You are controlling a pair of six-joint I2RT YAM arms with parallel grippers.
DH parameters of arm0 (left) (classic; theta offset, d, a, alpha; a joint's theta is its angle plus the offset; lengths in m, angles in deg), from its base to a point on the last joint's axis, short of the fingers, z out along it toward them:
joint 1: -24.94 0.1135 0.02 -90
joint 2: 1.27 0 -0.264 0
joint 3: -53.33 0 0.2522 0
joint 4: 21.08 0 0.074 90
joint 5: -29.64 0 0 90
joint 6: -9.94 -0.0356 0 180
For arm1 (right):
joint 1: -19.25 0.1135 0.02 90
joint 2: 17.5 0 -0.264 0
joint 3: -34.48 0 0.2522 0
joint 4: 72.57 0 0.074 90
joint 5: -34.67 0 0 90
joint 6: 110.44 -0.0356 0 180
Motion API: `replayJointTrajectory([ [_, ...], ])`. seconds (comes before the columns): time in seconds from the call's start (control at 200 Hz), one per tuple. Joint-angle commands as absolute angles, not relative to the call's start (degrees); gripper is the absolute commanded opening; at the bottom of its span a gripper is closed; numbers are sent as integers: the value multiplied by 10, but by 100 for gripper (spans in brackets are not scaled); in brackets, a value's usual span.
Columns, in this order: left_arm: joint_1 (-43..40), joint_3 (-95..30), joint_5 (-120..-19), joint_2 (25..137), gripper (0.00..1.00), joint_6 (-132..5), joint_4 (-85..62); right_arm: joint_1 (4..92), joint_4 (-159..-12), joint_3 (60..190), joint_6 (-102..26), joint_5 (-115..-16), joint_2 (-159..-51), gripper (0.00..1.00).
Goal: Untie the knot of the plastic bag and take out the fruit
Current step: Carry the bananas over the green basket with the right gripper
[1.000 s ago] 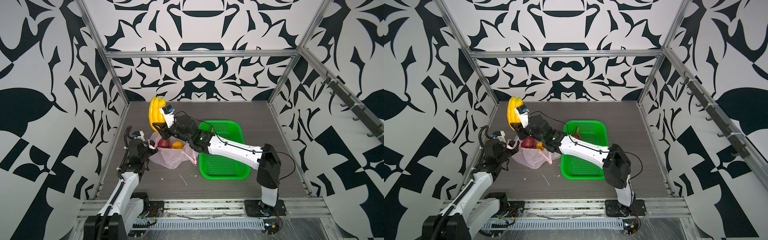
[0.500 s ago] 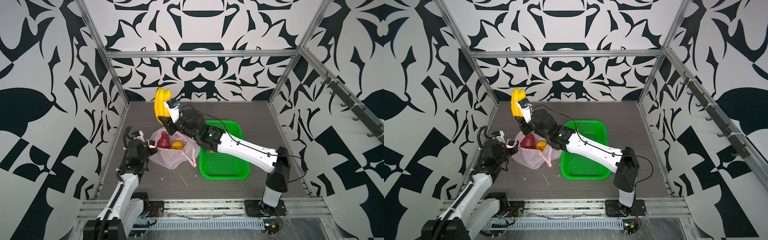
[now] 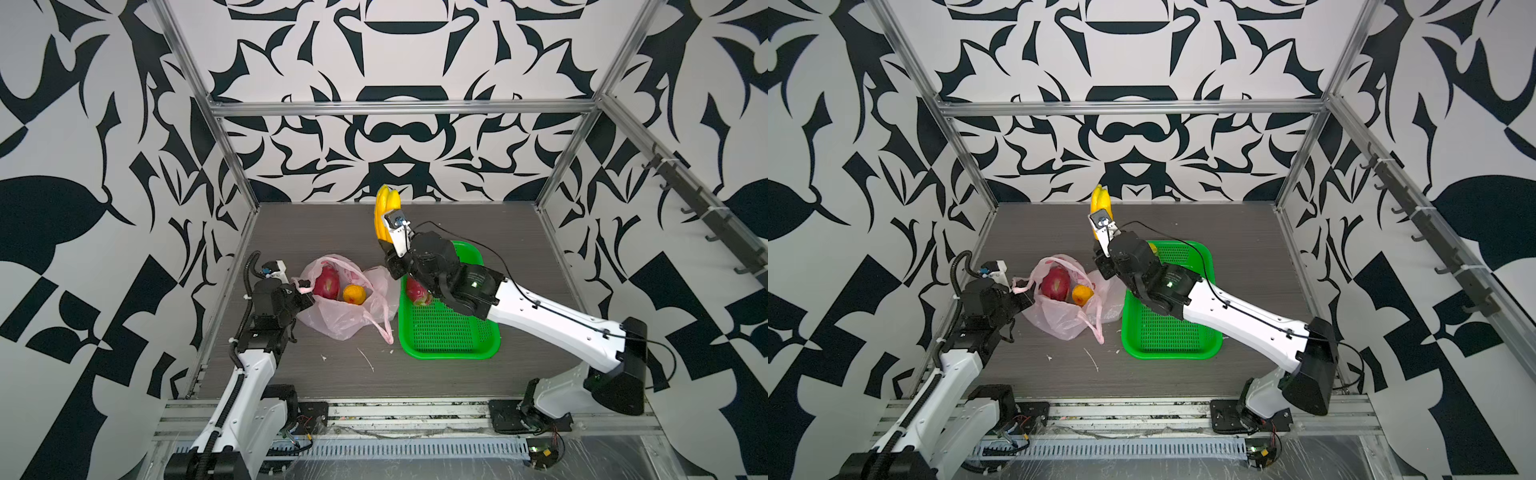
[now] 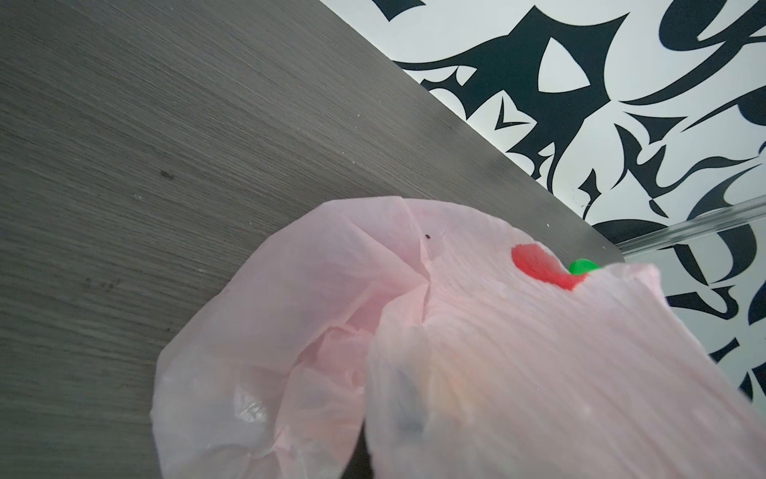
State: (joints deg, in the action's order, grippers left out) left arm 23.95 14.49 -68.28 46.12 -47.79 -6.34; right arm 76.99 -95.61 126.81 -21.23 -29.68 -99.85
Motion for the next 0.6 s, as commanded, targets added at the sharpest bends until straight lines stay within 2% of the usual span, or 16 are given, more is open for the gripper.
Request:
replayJointTrajectory([
  [0.0,241,125,-683,452,0,-492,-42,771,-972,1241,-199,-231,-952,18],
  [0.595,241,107,-684,457,0,-497,-19,789,-1040,1115,-248,-128,-894,18],
])
